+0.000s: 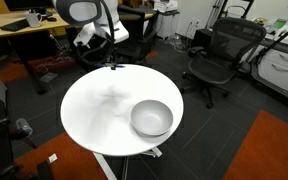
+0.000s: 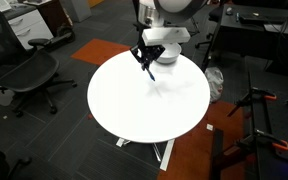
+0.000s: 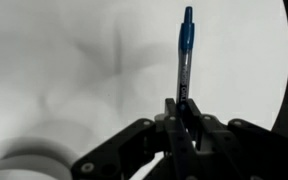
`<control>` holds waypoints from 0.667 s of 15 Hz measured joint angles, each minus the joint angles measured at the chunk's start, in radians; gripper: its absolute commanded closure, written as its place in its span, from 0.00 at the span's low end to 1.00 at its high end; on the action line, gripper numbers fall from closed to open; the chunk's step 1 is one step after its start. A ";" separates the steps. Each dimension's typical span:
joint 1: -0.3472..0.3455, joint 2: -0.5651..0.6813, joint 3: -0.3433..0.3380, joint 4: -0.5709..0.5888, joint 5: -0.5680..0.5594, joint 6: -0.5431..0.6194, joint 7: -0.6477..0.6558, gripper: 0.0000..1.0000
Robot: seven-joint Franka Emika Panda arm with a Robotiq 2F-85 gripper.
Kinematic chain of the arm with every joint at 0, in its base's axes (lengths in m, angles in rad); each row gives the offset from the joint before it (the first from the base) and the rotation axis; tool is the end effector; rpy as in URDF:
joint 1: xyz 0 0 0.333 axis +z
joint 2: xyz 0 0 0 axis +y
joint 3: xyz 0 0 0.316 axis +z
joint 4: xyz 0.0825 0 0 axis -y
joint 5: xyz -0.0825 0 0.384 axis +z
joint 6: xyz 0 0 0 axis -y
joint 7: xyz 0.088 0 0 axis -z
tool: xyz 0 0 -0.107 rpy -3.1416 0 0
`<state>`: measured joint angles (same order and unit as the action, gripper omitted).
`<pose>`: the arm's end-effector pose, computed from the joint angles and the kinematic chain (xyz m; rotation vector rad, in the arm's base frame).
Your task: Take the pen out of the bowl and put it on the table
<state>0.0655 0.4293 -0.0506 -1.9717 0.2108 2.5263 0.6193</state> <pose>0.6270 0.0086 0.2633 -2.7782 1.1146 -0.1283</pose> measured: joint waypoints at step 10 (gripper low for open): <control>0.024 0.133 0.002 -0.019 -0.003 0.017 0.000 0.61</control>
<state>0.0898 0.5624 -0.0483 -1.9904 0.2077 2.5436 0.6193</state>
